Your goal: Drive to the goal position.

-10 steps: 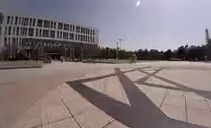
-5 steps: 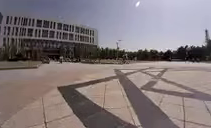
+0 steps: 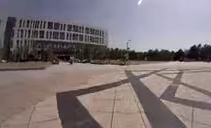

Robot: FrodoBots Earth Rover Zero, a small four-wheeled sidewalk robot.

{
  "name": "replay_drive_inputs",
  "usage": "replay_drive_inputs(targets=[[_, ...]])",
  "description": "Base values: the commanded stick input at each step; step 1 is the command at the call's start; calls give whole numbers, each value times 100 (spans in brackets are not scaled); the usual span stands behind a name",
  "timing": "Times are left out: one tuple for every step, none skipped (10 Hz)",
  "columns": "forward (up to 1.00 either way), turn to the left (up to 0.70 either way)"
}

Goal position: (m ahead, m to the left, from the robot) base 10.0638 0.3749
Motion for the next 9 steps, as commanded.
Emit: replay_drive_inputs(targets=[[100,0],[100,0],[100,0],[100,0],[100,0],[100,0],[100,0],[100,0],[100,0]])
